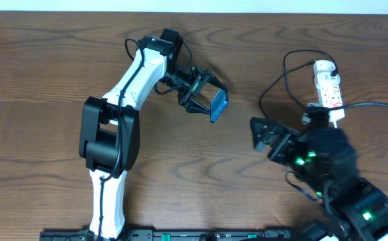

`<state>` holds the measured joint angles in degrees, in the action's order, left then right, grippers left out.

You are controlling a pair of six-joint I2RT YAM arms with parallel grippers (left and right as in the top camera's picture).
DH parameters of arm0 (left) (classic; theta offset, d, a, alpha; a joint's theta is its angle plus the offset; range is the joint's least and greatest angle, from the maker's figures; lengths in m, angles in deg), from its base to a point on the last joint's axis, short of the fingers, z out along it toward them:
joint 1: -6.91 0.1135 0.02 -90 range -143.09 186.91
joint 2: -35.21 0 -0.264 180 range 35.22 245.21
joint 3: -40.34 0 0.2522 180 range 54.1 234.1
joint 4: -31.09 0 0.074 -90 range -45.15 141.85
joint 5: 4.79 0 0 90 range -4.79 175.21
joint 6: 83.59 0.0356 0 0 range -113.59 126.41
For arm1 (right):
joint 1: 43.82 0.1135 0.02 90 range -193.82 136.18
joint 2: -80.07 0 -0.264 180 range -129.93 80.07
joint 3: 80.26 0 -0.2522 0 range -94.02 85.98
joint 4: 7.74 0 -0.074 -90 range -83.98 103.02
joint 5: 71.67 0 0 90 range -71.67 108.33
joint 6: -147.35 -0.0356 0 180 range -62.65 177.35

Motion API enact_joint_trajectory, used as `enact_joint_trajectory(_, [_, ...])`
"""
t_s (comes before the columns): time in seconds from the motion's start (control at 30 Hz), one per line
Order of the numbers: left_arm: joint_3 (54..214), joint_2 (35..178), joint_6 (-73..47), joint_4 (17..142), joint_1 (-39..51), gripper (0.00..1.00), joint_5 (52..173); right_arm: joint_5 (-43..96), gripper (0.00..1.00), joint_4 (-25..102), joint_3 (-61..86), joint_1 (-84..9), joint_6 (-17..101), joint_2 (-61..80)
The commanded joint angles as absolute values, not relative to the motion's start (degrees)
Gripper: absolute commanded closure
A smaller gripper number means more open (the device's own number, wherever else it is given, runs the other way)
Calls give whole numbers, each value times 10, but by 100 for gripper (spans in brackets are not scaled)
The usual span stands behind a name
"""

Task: Plug charger to phone and switch on socket
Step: 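Move the right gripper toward the phone held by the left gripper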

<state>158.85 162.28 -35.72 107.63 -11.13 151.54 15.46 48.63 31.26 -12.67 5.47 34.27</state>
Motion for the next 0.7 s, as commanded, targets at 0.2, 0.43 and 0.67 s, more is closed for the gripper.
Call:
enact_joint_trajectory(0.2, [1592,1607,-352,1078,-108,25,1542,-49,1,426,298,31,-13,191])
enact_joint_trajectory(0.43, [1592,1607,-352,1078,-108,25,1542,-14,12,333,297,30,45,136])
enact_joint_trajectory(0.67, [1592,1607,-352,1078,-108,25,1527,-2,17,484,145,10,16,25])
